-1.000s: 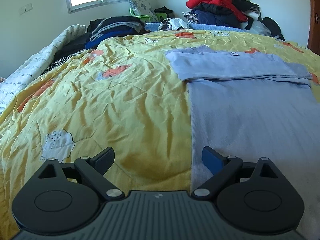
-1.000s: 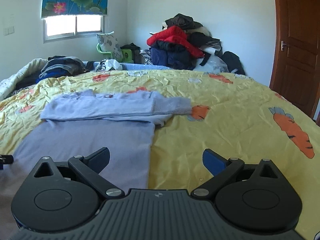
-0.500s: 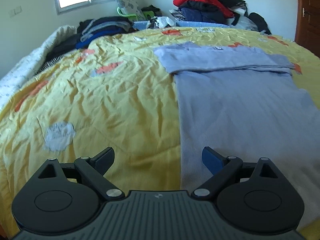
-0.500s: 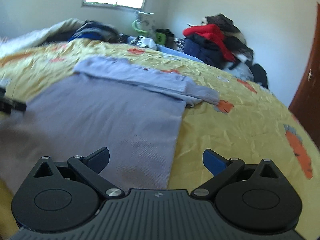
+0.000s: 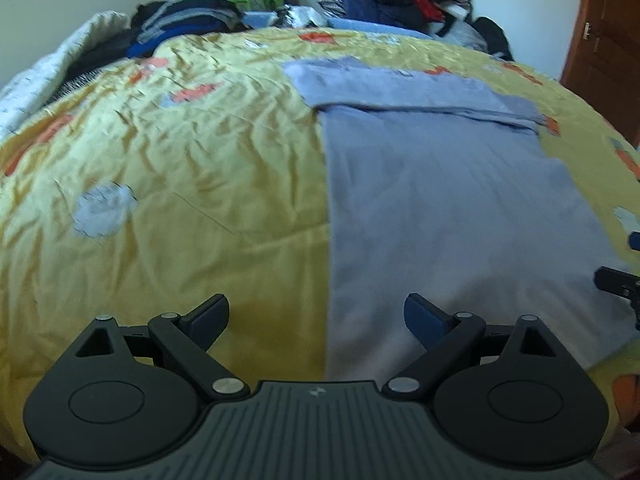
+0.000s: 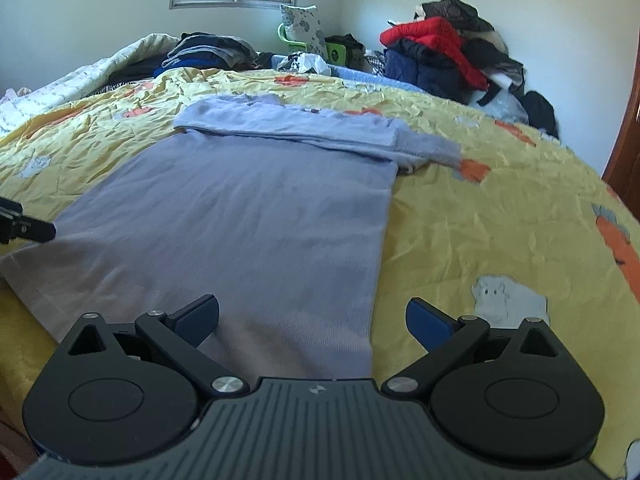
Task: Fold small clothes
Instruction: 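Move both open tools back to the sweater hem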
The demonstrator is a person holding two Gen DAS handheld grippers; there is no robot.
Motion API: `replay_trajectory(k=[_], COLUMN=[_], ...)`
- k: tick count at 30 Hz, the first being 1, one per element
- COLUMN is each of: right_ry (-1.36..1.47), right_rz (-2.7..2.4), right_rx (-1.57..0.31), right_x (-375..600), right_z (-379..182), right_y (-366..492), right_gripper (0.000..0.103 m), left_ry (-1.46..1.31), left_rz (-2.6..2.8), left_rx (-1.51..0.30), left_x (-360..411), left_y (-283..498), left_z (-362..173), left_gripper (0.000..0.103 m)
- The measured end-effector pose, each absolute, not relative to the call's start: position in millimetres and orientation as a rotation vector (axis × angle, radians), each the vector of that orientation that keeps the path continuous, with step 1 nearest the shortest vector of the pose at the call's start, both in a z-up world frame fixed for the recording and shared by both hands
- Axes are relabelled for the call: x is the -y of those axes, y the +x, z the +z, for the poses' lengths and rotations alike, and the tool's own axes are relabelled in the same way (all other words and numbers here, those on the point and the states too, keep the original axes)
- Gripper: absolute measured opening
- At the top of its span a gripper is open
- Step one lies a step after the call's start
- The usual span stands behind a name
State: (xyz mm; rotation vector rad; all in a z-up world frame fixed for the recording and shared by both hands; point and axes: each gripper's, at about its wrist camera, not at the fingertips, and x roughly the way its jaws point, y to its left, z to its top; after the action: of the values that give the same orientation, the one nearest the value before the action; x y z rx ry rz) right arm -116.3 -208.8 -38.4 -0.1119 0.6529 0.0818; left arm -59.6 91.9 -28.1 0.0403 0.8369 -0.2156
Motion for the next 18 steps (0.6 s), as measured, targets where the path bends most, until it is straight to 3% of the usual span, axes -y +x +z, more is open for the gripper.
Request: replay_trajectory(k=[12, 18], right_ry=[0.065, 0.123], right_rz=[0.115, 0.154], right_rx=[-0.709, -0.737], right_x=[238, 250], right_z=[-41, -40], right_y=[-126, -133], right_gripper=[0.1, 0.092], left_ry=[-0.121, -0.147], left_rz=[-0.322, -0.422], left_rx=[-0.877, -0.873], left_x=[-108, -102], left_y=[-59, -64], left_z=[-30, -31], left_gripper=[0.095, 0.095])
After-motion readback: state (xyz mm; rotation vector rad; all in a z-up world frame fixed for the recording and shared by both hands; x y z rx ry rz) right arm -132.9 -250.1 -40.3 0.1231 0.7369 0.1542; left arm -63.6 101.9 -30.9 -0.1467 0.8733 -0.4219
